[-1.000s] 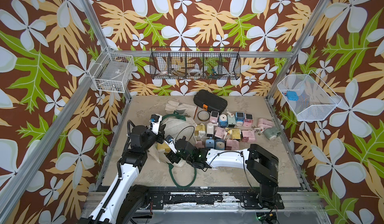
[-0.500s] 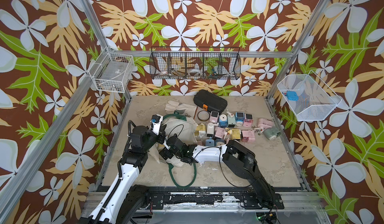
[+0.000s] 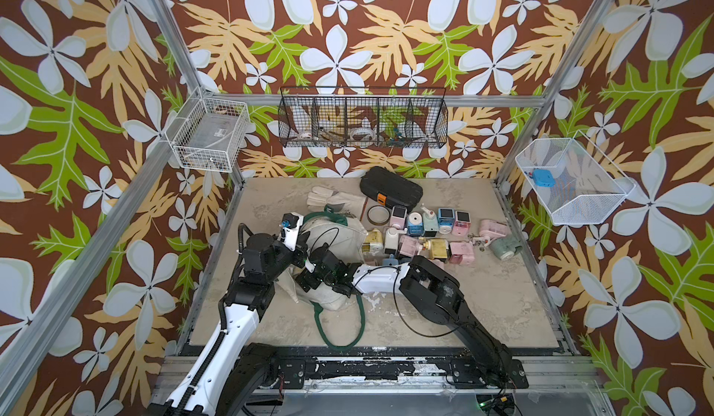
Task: Take out the pencil sharpeners from the tote bags
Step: Pick up the pencil sharpener from the canvas bag.
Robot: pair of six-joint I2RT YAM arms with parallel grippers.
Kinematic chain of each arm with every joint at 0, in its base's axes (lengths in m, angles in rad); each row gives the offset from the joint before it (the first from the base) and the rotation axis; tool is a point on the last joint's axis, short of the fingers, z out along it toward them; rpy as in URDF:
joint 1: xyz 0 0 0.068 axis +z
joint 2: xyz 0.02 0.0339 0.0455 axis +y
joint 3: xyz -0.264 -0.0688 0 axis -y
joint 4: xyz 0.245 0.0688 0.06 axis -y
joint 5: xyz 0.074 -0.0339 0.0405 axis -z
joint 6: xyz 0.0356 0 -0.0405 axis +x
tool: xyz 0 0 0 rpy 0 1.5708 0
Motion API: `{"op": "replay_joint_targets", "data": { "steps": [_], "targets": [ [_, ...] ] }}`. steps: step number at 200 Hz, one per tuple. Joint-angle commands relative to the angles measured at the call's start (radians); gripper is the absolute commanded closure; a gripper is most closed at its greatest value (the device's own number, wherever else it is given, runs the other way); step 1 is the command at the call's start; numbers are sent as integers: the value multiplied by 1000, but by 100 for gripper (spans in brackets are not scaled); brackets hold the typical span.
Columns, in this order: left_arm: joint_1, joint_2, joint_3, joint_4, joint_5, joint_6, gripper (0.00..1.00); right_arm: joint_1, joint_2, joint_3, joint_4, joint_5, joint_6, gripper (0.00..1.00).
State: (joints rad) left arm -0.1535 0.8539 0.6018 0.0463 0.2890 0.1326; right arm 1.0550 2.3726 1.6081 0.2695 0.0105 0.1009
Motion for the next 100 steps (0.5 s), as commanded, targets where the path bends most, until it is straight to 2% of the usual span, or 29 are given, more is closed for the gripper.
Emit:
{"op": "replay_joint_targets", "data": {
  "steps": [1,39,100],
  "targets": [
    [-1,0,2,20,27,-2,100,2,-4,-33,-50,-50,-4,9],
    [-2,1,1,21,25,-1,100,0,-39,-61,-63,-64,-7,29],
    [-1,2,2,17,18,2,100,0,-158,-201,-9,-54,-3,41]
  ]
}}
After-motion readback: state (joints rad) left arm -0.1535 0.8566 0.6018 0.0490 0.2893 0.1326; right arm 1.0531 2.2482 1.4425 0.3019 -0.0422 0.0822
